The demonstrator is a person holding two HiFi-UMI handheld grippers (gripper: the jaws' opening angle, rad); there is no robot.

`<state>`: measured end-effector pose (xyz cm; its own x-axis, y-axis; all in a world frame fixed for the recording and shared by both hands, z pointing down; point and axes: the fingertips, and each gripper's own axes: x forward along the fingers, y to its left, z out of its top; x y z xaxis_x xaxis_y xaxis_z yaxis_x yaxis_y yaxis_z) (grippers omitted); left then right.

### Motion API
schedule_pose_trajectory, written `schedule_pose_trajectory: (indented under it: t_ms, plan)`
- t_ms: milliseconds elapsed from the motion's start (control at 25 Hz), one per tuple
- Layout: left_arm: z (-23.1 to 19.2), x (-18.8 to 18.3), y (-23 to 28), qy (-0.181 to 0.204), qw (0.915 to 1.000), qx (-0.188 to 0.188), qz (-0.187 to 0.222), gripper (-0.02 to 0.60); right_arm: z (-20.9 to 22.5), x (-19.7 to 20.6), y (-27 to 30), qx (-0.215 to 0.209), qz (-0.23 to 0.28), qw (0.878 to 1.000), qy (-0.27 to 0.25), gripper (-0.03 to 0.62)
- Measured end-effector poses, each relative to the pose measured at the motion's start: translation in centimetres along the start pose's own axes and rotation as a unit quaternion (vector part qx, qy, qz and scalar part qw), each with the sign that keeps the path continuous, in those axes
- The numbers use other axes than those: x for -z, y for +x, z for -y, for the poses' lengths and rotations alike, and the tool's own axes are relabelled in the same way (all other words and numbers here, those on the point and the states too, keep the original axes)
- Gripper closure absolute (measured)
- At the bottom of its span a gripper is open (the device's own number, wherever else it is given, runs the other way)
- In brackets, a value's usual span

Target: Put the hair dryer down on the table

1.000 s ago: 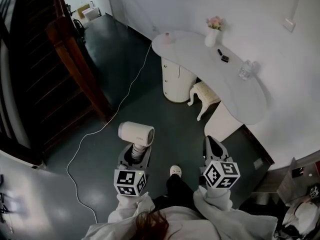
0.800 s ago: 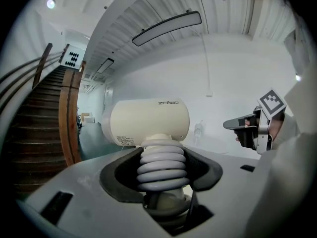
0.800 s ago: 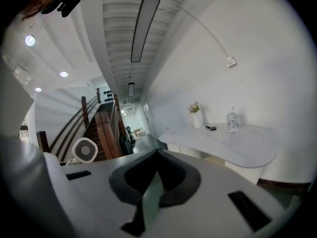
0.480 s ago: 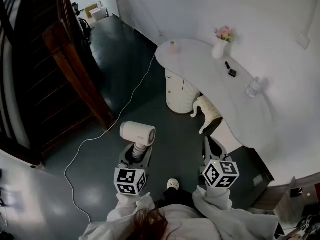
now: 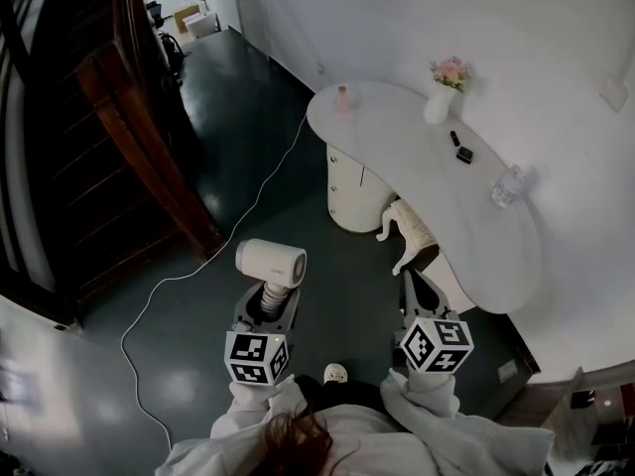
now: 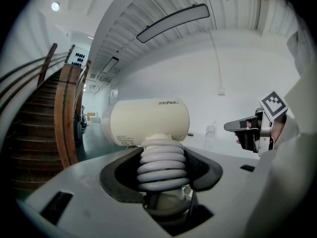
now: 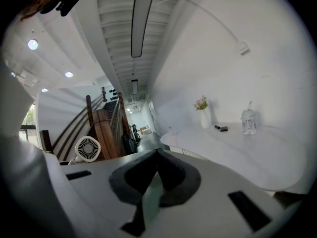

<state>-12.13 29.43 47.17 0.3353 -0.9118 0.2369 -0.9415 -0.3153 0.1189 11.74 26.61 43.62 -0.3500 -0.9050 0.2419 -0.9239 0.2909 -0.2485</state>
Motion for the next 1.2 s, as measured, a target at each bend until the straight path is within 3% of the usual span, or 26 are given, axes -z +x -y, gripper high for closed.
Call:
schedule_pose_trajectory:
  t_ms: [600, 1200]
  plan:
    - [0.0, 1.9, 0.1, -0.012, 0.9995, -0.01, -0.026, 0.354, 0.5, 2.7, 0.3, -0.004, -0.034, 0.999, 0.02, 0.545]
    - [-5.5, -1.2, 9.1, 0.002, 0.9993, -0.009, -0.037, 0.354, 1.5, 0.3, 10.5, -0.01, -0.043, 0.998, 0.051, 0.545]
